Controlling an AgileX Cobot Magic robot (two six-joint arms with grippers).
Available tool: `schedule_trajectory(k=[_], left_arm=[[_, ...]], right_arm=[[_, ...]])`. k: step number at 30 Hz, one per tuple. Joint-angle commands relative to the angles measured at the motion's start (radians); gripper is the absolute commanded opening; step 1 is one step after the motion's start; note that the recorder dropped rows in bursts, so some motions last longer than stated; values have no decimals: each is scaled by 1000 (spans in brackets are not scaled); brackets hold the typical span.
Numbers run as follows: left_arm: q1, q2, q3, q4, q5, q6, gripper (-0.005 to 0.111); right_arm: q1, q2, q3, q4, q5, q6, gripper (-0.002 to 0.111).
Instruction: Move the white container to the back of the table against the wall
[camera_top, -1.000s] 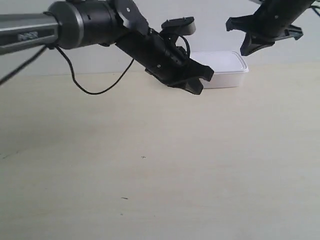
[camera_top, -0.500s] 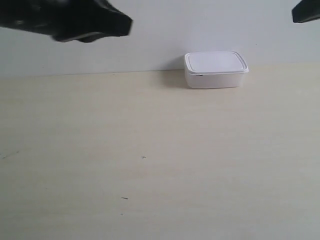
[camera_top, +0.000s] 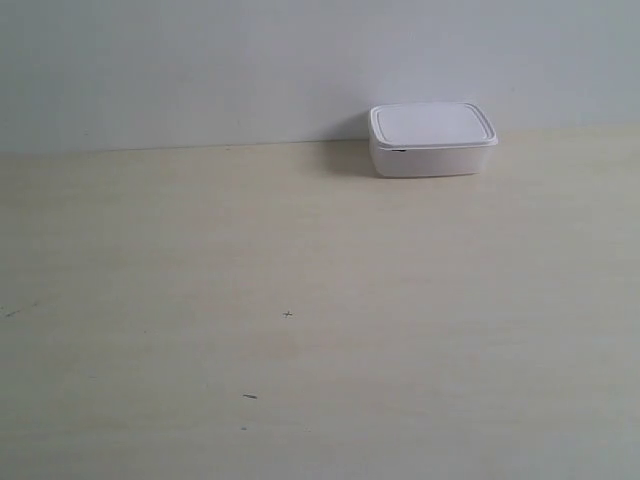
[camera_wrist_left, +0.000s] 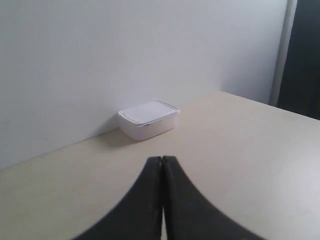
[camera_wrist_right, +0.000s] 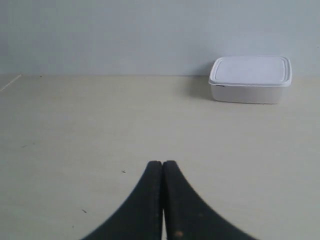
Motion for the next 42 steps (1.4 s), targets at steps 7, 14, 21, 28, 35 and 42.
schedule_trajectory(k=[7, 14, 21, 28, 35, 42], left_arm=[[3, -89, 177, 2, -321, -12, 0], [3, -91, 177, 6, -169, -9, 0], [3, -91, 177, 9, -161, -9, 0], [106, -65, 228, 313, -155, -9, 0], [368, -58, 295, 315, -155, -9, 0], [519, -58, 355, 326, -138, -9, 0]], right_arm=[[-3, -159, 151, -53, -261, 7, 0], [-3, -160, 151, -53, -240, 7, 0], [-3, -160, 172, -49, -241, 7, 0], [-3, -160, 302, -286, -565, 9, 0], [-3, -160, 303, -396, -564, 9, 0], [-3, -160, 334, -498, -583, 9, 0]])
